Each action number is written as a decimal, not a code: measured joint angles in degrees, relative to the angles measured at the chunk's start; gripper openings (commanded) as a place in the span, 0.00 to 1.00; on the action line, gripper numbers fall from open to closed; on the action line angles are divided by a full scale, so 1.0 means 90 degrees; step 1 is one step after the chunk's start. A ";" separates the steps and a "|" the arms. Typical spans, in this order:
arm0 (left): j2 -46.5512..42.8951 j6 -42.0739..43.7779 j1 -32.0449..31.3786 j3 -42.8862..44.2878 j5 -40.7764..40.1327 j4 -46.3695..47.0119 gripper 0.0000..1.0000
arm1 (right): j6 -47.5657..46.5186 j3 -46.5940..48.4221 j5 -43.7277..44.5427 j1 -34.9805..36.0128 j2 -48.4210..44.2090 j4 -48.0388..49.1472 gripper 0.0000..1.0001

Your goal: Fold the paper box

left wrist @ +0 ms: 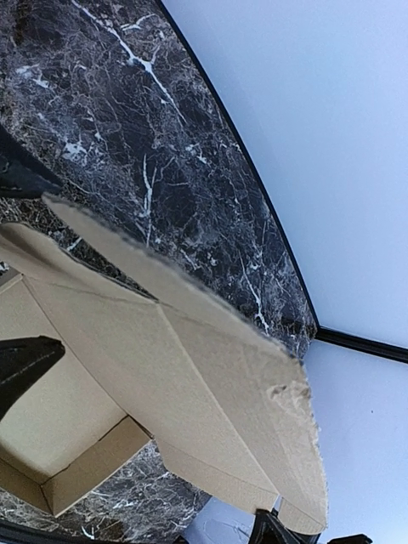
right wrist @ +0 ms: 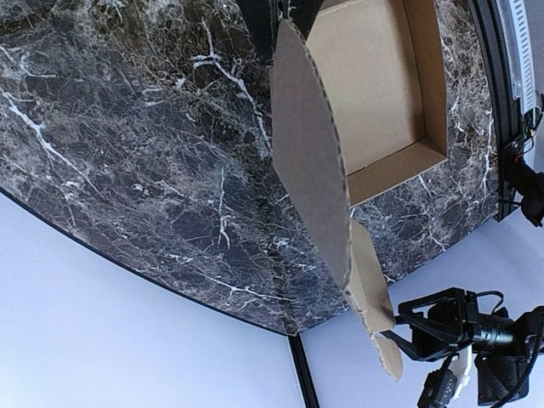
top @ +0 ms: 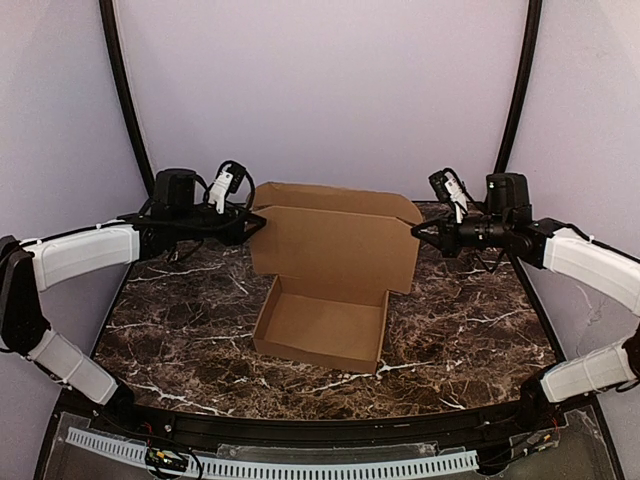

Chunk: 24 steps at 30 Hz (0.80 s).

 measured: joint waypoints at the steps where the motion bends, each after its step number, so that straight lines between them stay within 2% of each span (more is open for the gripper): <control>1: 0.0027 0.0046 0.0000 0.0032 -0.0007 -0.0002 0.48 | -0.0002 -0.0005 -0.0007 0.0019 -0.0005 0.0000 0.00; 3: 0.0085 0.0109 0.0000 0.0107 0.0002 0.0005 0.38 | -0.0012 -0.0012 -0.0010 0.0036 -0.0007 -0.0002 0.00; 11: 0.0136 0.0187 0.0000 0.0170 0.0092 0.0000 0.19 | -0.0017 -0.0015 -0.0007 0.0061 -0.0007 0.0000 0.00; 16: 0.0131 0.0209 0.0012 0.0165 0.0078 -0.0017 0.13 | -0.0017 -0.0015 0.0002 0.0073 -0.0007 0.0000 0.00; 21: 0.0119 0.0202 0.0012 0.0155 0.0073 -0.0080 0.02 | -0.0012 -0.0015 0.0080 0.0165 -0.0007 0.0005 0.00; 24: 0.0075 0.0172 0.0012 0.0138 0.0083 -0.0100 0.01 | 0.0024 -0.0015 0.0168 0.0284 -0.0007 0.0039 0.00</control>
